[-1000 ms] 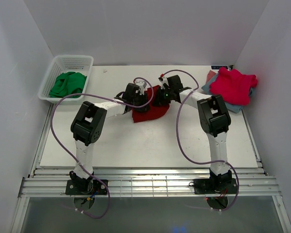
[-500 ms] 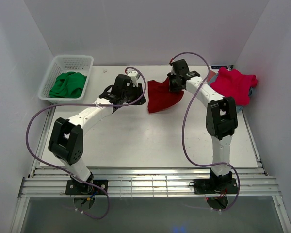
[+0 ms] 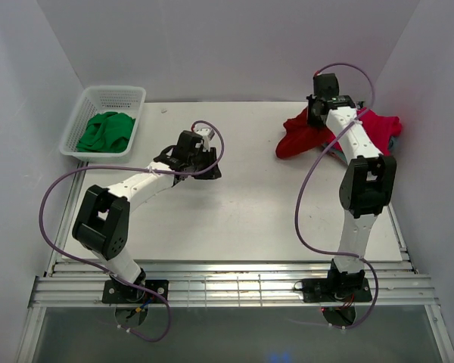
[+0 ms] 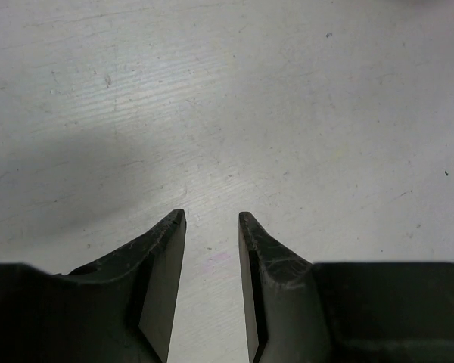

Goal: Fold and stack the t-shirts
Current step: Put the neatly folded tshirt into the corner of the board with the right arm

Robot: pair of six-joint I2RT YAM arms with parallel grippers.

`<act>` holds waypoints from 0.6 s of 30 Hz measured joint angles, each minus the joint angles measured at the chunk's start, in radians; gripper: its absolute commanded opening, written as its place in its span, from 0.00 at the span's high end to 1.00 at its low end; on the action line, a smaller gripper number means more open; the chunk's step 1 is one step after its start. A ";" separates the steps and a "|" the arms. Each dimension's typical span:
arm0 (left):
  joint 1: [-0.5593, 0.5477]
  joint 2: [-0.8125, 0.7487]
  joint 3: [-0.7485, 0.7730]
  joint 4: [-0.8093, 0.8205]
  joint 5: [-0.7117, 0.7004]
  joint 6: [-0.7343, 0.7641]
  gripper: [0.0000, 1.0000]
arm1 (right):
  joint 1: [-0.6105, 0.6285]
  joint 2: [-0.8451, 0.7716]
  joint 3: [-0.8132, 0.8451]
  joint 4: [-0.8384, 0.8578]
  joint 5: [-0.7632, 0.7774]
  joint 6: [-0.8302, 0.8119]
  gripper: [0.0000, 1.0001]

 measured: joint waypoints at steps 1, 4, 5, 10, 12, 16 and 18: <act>0.000 0.000 -0.005 0.001 0.000 -0.003 0.55 | -0.022 0.000 0.018 -0.008 0.002 -0.008 0.92; 0.000 -0.001 -0.024 0.004 0.000 -0.007 0.55 | -0.079 0.006 0.099 -0.032 0.009 -0.038 0.92; 0.000 -0.001 -0.032 0.005 0.000 -0.010 0.55 | -0.099 0.010 0.132 -0.033 0.013 -0.049 0.92; 0.000 -0.002 -0.081 0.014 0.000 -0.021 0.55 | -0.156 0.023 0.268 -0.045 0.035 -0.088 0.92; 0.000 -0.002 -0.097 0.015 0.002 -0.023 0.55 | -0.166 0.023 0.294 -0.048 0.044 -0.100 0.92; 0.000 -0.002 -0.121 0.019 0.006 -0.030 0.55 | -0.194 0.023 0.301 -0.058 0.046 -0.111 0.92; 0.000 -0.003 -0.129 0.021 0.007 -0.031 0.55 | -0.213 0.019 0.289 -0.063 0.050 -0.115 0.92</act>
